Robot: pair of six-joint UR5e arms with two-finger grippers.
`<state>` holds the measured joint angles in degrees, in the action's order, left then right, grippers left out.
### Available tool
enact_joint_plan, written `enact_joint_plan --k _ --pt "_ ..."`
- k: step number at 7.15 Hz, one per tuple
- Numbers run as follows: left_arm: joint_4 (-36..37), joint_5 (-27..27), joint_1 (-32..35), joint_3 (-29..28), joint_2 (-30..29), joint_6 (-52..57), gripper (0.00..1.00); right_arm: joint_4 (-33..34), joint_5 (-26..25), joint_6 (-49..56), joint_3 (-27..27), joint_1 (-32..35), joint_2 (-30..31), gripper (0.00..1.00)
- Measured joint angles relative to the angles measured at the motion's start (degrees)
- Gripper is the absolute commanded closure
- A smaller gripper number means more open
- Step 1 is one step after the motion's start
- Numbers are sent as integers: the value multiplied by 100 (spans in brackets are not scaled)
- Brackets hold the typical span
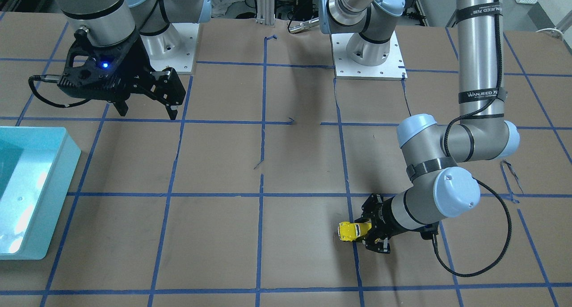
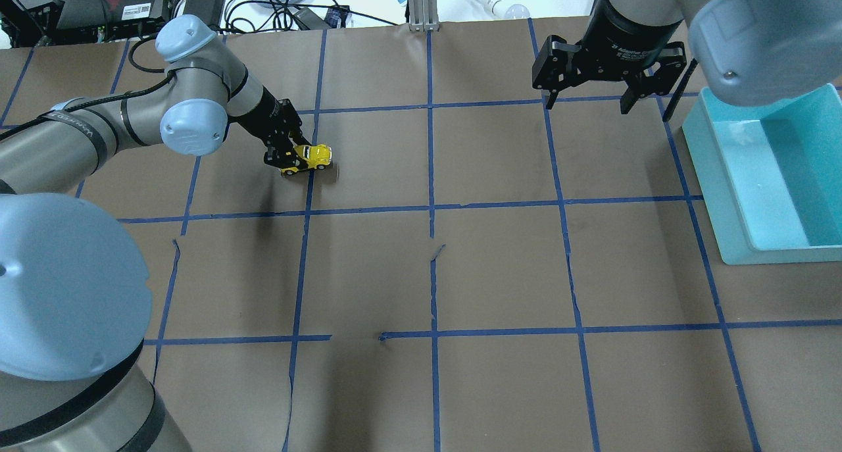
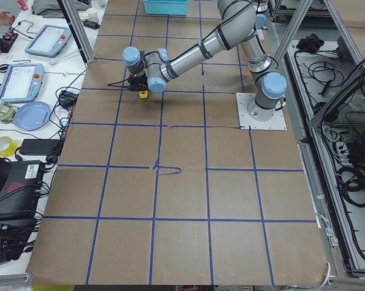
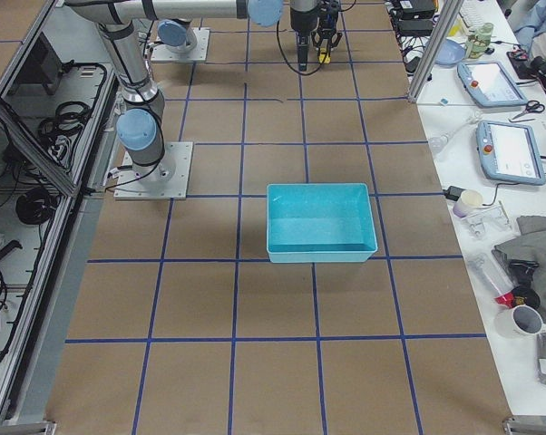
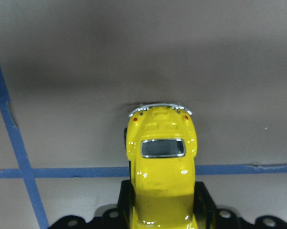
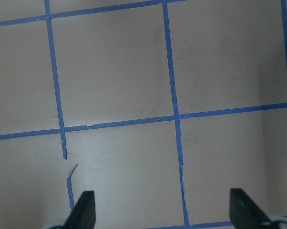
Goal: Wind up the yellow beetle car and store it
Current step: 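Press the held car to the table and drag it back with the left gripper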
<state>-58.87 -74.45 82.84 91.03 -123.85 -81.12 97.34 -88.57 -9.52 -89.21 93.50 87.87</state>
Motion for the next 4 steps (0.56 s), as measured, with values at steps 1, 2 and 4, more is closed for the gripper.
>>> enact_joint_plan --k 1,2,4 --pt "-7 -7 -54 -4 -26 26 100 15 -1 0 -12 0 1 0" --pt "-10 -15 -112 -8 -49 54 100 19 0 -3 -15 -3 2 0" --pt "-18 -11 -290 -14 -63 93 100 22 -4 -6 -21 -6 2 0"
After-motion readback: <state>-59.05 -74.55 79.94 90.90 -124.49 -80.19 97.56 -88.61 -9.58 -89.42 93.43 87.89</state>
